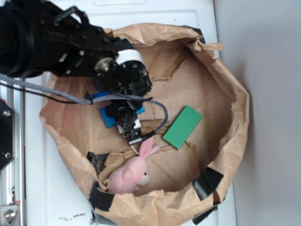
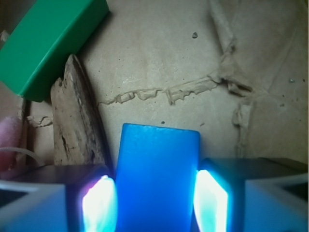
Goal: Grab the blue block.
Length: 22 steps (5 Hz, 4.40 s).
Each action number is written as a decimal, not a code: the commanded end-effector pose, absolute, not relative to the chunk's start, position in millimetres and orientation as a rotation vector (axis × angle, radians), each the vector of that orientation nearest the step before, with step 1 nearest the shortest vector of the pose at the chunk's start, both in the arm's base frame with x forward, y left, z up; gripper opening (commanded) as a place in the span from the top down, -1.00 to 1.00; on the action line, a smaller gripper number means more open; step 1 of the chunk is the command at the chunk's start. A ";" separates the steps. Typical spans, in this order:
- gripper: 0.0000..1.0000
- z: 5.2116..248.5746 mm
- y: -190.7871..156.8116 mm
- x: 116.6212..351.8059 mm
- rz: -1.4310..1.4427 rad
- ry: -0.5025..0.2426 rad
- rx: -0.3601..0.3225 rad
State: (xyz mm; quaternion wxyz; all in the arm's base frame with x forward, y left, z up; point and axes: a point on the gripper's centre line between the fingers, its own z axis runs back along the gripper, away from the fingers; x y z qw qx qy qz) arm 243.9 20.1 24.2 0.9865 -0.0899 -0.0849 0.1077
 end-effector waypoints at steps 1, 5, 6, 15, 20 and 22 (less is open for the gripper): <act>1.00 49.9 22.2 258.3 0.228 -0.234 -0.221; -1.00 105.6 32.8 248.7 0.186 -0.156 -0.294; -1.00 90.5 33.4 247.8 0.165 -0.155 -0.267; -1.00 25.4 20.5 252.2 0.134 -0.151 -0.238; -1.00 -5.1 26.5 268.8 0.116 -0.208 -0.149; -1.00 10.8 42.5 264.9 0.101 -0.194 -0.230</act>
